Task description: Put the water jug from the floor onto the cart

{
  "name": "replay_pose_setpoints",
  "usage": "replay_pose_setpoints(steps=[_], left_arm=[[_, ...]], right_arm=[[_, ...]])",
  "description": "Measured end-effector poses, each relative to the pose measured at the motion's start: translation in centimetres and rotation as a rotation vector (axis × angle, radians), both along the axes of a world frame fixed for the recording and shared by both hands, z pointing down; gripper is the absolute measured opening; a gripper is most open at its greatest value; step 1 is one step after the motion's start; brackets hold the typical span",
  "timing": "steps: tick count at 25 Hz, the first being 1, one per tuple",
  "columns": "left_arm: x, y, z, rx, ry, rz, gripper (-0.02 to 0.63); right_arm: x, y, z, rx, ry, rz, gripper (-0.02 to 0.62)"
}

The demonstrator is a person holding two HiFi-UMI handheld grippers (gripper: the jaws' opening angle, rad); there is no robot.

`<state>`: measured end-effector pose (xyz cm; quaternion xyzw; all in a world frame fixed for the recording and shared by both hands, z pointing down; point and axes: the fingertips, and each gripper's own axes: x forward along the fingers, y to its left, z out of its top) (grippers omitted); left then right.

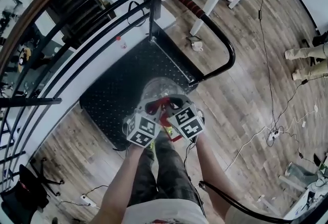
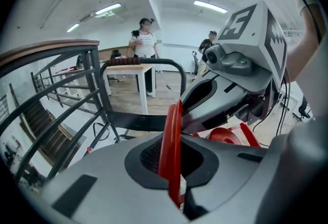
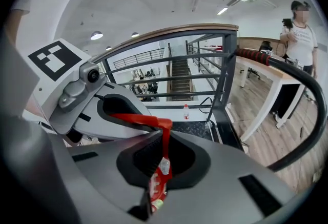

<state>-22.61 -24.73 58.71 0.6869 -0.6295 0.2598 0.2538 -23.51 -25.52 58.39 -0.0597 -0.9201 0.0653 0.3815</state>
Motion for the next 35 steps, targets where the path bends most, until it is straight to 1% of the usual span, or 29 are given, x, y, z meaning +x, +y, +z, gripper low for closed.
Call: replay_pose_setpoints(steps=[6,10,14,20,28,32,35], left_arm=[[-2.5,-1.3,0.5,-0.006,0.0,-0.085,0.014],[-3.5,-1.9,1.0,-0.002,0.003,-0.147,0.012],[-4.5,-2.8,1.9,-0.001,0.001,-0.187,0.013],[-6.9,-2.1,3.8,-0.002,0.006,-0.232,0.014],[-9.1,-3.0,5.5,-0.005,0.012,-0.253,0.014],[-10.5,-3.2,6.0,0.016,0.014,-0.283,0.014],[-11.8,-3.5,6.2,0.041,0.018,-0.295,0.014]], right_arm=[[-2.5,-1.2,0.5,-0.01,0.006,-0.098,0.018],[-3.6,-1.8,1.0,0.004,0.009,-0.169,0.018],[-4.6,-2.6,1.9,-0.001,0.018,-0.196,0.018],[-7.0,-1.9,3.8,0.006,0.031,-0.242,0.018],[-9.1,-3.0,5.8,-0.003,0.053,-0.231,0.018],[-10.4,-3.2,6.2,-0.018,0.038,-0.212,0.019],[-11.7,-3.6,6.5,-0.006,0.037,-0.213,0.02]])
